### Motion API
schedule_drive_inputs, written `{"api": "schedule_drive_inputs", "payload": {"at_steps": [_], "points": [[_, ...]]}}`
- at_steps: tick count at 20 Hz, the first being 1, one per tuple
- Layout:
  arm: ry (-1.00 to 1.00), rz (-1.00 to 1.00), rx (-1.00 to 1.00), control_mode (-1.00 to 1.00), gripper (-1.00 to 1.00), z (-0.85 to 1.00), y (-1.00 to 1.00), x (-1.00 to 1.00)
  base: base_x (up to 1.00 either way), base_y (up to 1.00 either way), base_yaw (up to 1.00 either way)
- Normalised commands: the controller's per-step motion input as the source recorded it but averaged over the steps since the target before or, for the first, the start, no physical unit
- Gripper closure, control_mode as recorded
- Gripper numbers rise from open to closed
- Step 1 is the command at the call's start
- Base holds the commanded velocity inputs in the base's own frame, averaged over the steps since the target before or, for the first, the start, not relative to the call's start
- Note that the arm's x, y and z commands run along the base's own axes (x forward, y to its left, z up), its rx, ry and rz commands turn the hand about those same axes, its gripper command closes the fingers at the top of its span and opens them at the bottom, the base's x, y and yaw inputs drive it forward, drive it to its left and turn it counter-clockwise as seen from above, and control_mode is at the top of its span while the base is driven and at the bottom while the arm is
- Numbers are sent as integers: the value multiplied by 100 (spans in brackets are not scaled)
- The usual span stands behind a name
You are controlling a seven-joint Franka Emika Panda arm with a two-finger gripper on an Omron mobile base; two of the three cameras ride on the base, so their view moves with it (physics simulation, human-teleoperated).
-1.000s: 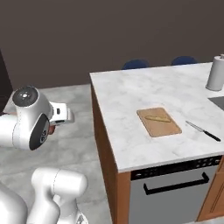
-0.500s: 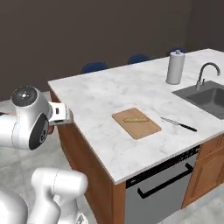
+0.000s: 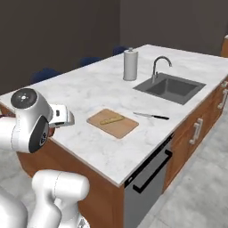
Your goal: Retrieve the sausage and cheese from the fridge and place them on the cutting board on the counter.
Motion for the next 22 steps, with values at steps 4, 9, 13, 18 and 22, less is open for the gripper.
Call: {"api": "schedule_drive_inputs", "payload": {"at_steps": [4, 9, 13, 18, 22], "points": [[0, 0, 0, 100, 100, 0, 0, 0, 20, 48, -54], [0, 0, 0, 100, 100, 0, 0, 0, 18, 52, -50], [0, 0, 0, 100, 100, 0, 0, 0, 15, 51, -51], [0, 0, 0, 100, 100, 0, 0, 0, 17, 59, -40], [0, 0, 0, 100, 100, 0, 0, 0, 46, 47, -19]]}}
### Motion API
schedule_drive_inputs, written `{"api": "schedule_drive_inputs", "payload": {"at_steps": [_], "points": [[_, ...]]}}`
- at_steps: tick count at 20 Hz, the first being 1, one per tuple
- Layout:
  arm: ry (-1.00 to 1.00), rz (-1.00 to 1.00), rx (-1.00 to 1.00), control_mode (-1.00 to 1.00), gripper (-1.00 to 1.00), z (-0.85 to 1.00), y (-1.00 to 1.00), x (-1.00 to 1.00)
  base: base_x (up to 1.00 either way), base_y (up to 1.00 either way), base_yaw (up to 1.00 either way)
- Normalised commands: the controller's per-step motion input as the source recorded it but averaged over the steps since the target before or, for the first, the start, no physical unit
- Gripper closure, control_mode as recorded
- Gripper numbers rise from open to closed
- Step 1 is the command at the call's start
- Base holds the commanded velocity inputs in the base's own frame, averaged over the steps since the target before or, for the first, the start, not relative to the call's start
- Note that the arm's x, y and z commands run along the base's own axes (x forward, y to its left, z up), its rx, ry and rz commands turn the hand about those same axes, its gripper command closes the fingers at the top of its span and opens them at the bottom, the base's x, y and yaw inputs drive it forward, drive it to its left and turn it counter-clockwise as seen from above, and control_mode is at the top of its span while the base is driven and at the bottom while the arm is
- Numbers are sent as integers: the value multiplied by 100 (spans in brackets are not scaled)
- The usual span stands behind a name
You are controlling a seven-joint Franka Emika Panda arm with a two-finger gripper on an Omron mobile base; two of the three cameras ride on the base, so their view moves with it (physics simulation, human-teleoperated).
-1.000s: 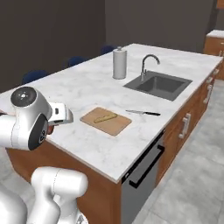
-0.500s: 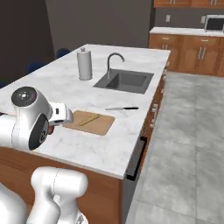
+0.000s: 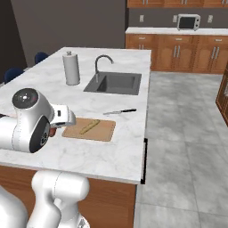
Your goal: Retrieve the sausage and cheese from the fridge and place them on the cutting board on the counter.
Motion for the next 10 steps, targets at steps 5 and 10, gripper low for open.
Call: {"api": "schedule_drive_inputs", "payload": {"at_steps": [5, 10], "points": [[0, 0, 0, 100, 100, 0, 0, 0, 41, 32, -2], [0, 0, 0, 100, 100, 0, 0, 0, 14, 12, 0]]}}
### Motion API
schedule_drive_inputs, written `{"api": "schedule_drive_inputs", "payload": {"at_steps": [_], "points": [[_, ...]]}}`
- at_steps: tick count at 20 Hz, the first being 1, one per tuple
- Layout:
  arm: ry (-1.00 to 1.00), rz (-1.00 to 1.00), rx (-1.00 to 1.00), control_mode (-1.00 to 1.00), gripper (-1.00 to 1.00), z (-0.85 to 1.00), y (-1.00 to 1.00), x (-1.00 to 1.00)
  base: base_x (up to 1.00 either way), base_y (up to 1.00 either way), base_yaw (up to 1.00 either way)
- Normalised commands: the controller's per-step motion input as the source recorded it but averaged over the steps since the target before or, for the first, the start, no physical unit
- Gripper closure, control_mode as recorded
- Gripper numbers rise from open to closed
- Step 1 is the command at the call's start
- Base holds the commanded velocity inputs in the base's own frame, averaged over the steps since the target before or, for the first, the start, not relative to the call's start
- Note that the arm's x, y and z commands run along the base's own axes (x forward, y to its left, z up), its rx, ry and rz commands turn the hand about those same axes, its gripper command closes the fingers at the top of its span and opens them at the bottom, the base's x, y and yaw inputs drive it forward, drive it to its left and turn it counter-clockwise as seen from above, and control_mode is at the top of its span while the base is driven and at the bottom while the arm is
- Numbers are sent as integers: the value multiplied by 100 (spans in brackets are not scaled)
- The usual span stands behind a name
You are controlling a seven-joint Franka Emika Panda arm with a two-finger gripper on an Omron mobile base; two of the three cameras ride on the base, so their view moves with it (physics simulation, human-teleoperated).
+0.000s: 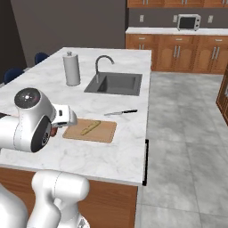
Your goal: Retrieve the sausage and cheese from the fridge and place them on the cutting board on the counter.
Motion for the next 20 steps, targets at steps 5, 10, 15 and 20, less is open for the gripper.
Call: {"api": "schedule_drive_inputs", "payload": {"at_steps": [5, 10, 15, 20], "points": [[0, 0, 0, 100, 100, 0, 0, 0, 0, 0, 0], [0, 0, 0, 100, 100, 0, 0, 0, 0, 0, 0], [0, 0, 0, -100, 100, 0, 0, 0, 0, 0, 0], [0, 0, 0, -100, 100, 0, 0, 0, 0, 0, 0]]}}
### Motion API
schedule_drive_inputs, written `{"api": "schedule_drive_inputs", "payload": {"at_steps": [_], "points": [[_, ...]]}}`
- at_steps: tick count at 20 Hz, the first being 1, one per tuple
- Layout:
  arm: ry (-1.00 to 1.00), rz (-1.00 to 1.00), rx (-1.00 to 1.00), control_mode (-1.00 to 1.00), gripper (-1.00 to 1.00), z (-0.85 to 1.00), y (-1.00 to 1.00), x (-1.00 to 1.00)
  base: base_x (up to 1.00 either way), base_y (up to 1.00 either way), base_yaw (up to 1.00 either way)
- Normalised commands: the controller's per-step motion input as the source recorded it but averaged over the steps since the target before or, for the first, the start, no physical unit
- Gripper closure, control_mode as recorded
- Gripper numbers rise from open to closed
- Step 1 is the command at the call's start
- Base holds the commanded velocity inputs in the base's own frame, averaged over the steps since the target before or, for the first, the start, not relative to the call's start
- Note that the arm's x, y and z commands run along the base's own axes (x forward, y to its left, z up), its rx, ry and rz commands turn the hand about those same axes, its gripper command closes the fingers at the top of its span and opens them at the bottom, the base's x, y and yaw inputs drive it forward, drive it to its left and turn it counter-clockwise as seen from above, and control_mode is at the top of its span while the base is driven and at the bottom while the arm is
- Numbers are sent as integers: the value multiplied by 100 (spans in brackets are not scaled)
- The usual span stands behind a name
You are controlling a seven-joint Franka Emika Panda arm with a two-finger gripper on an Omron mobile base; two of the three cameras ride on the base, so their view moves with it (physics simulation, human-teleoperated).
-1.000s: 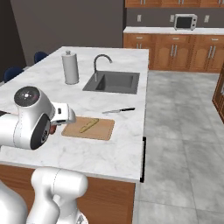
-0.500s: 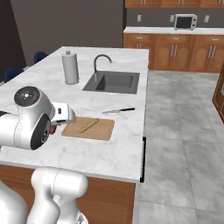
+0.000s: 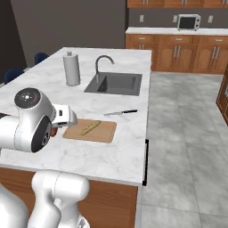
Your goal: Retrieve the sausage and cheese from the fridge and place them on the cutting board on the counter.
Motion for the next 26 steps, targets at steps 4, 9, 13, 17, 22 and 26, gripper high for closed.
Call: {"api": "schedule_drive_inputs", "payload": {"at_steps": [4, 9, 13, 17, 22, 26], "points": [[0, 0, 0, -100, 100, 0, 0, 0, 0, 0, 0], [5, -1, -1, -100, 100, -2, 0, 7, 0, 0, 0], [21, -5, -10, -100, 100, -15, -2, 45, 0, 0, 0], [13, -11, 0, -100, 100, -14, -15, 61, 0, 0, 0], [-1, -16, 0, -100, 100, -19, -25, 45, 0, 0, 0], [-6, -30, -1, -100, 100, -39, -24, 38, 0, 0, 0]]}}
